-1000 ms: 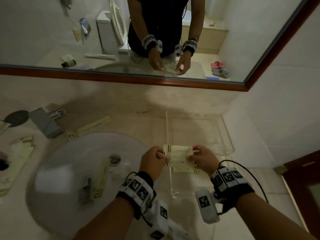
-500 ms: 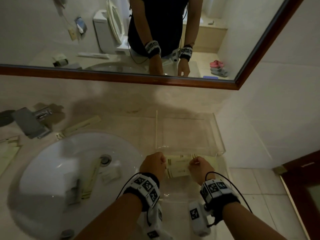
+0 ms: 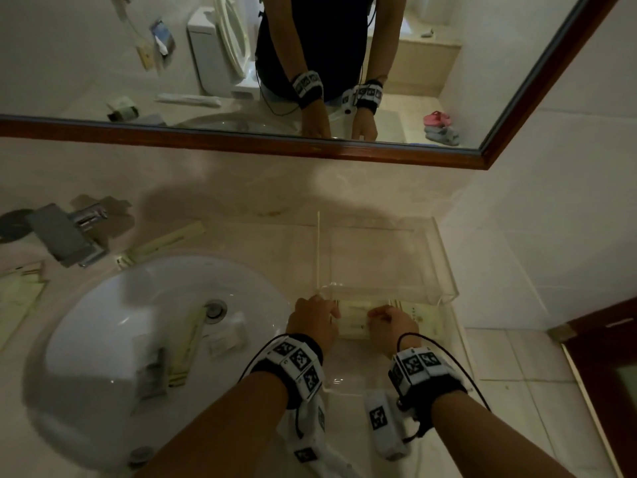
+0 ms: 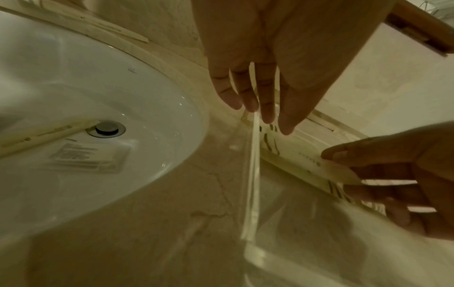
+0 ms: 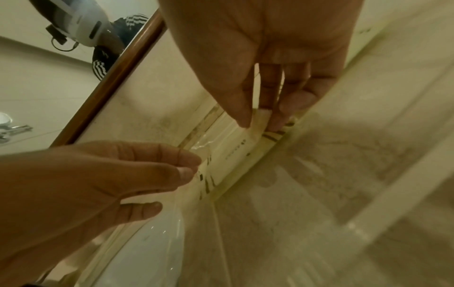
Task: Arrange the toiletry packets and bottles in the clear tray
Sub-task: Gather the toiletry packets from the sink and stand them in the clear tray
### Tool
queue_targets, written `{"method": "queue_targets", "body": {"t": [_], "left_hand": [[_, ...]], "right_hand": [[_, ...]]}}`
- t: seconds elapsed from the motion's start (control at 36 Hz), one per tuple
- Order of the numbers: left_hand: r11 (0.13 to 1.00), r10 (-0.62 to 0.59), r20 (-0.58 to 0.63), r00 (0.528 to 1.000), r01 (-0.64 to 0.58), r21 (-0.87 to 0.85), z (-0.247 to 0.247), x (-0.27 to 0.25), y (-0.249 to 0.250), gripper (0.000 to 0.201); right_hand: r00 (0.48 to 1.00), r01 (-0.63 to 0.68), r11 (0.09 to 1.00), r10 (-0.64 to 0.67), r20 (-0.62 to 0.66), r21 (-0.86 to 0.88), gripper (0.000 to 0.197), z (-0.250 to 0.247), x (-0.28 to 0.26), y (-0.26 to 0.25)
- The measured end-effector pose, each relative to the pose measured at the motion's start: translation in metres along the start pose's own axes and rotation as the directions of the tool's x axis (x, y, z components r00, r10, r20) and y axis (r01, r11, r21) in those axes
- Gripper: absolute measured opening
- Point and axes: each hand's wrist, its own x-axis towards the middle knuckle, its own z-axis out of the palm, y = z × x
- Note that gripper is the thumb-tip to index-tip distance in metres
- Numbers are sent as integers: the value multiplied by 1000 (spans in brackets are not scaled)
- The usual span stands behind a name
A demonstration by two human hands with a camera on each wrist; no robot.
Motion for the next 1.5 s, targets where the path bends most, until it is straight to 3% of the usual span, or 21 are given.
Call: {"method": "queue_targets", "body": {"t": [0.08,0.19,0.25,0.42,0.53,0.61,0.75,0.89,1.0,1.19,1.31,1.5], "left_hand": [[998,27,-3,1000,-28,-50,-10,-6,-3,25],[990,-5,-19,1000,3,-138,-31,-20,-24,23],[987,-39,-21,999,35,-159,-42,-28,-43,22],[979,-189,163,968,199,-47,-78,-56,-123,18],[934,-341,172,924,354,-50,-104,-79,-172,20],[909,-386,171,906,405,-97,-121,-93,-202,3],[872,-446,101,889,458,-172,-147,-111,-244,8],[837,-506,28,862,499,-224,-168,-132,-283,9],[782,-573,6,820,548,-296,-187,-152,-309,11],[710,-645,-18,764,590,-385,-204,-178,-349,16],[689,-680,-64,730,607,-397,-209,-192,-366,30],[620,-757,-154,635,623,-477,-225,-229,-409,33]], "right_hand": [[999,19,1000,-18,42,-15,28,-6,-6,-1],[994,99,992,-103,-47,-71,25,-8,-20,-17],[987,158,983,-161,-28,-97,23,-6,-33,-37],[910,359,918,-305,280,-166,25,26,-71,-121],[839,441,870,-313,444,-220,25,63,-85,-167],[805,469,847,-294,515,-250,25,93,-91,-193],[777,488,822,-256,575,-294,33,132,-104,-228],[750,492,824,-235,619,-283,27,174,-110,-255],[723,515,812,-242,647,-273,20,211,-122,-276],[675,565,774,-235,699,-285,24,271,-146,-308],[654,606,738,-249,715,-297,24,298,-160,-320],[614,664,694,-293,733,-280,20,341,-187,-341]]}}
